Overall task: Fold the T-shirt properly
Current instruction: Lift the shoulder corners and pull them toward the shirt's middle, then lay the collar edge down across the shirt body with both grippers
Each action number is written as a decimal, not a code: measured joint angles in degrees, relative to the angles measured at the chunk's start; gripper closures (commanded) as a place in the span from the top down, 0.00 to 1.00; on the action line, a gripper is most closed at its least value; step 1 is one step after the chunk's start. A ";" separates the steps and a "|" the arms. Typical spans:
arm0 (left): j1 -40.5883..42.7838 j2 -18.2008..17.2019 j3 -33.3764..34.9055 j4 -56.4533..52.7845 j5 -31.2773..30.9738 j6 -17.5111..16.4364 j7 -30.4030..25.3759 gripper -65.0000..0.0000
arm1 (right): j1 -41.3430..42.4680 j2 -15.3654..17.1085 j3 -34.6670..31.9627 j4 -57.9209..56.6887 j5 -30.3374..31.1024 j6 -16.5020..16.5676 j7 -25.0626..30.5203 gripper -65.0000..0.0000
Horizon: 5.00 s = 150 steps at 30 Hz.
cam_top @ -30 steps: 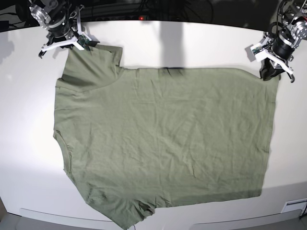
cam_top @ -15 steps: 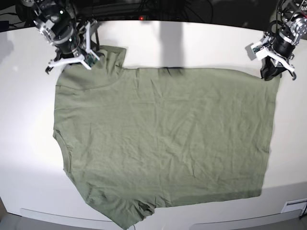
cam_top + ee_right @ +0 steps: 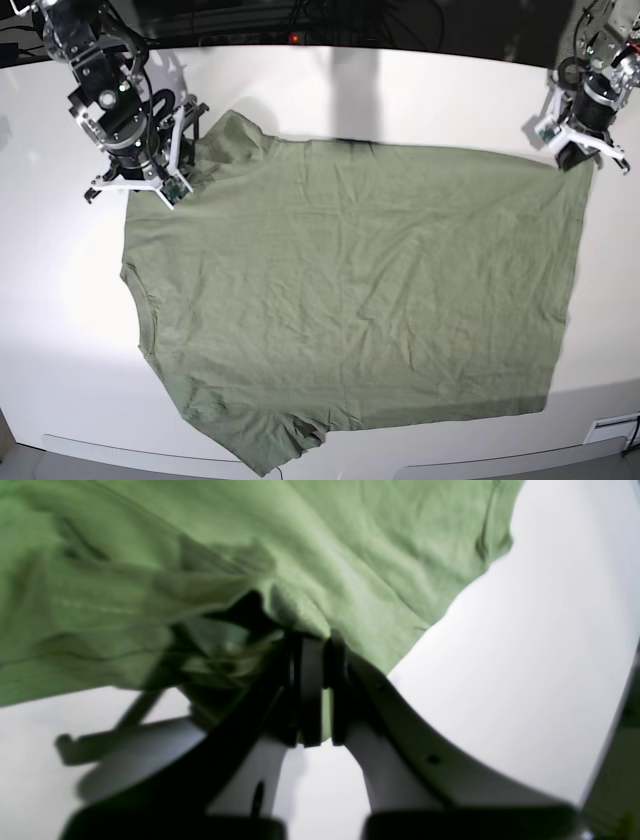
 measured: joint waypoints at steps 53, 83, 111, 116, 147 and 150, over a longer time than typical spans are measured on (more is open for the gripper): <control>-16.72 -6.16 1.79 10.64 -9.05 -15.37 23.26 0.00 | 19.06 -10.23 -0.04 -6.54 6.93 2.49 -0.13 0.00; -31.58 5.29 1.79 -5.66 -9.66 -9.03 20.20 0.00 | 37.27 -16.17 0.07 -29.99 3.80 5.79 5.44 0.00; -31.89 5.46 1.79 -16.33 -8.74 -5.29 12.33 0.00 | 42.82 -16.57 0.07 -44.74 1.64 3.23 10.03 0.00; -31.91 5.86 1.79 -17.03 -8.70 -5.25 9.07 0.00 | 42.84 -16.68 0.07 -45.22 1.01 3.17 11.23 0.00; -31.89 6.86 1.79 -17.07 -8.52 -5.27 2.43 0.00 | 43.87 -17.00 0.17 -49.83 -8.02 -4.17 27.06 0.61; -32.04 6.84 1.79 -17.07 -4.33 -4.76 0.09 0.07 | 43.91 -17.00 0.17 -49.83 -8.02 -4.17 26.80 0.61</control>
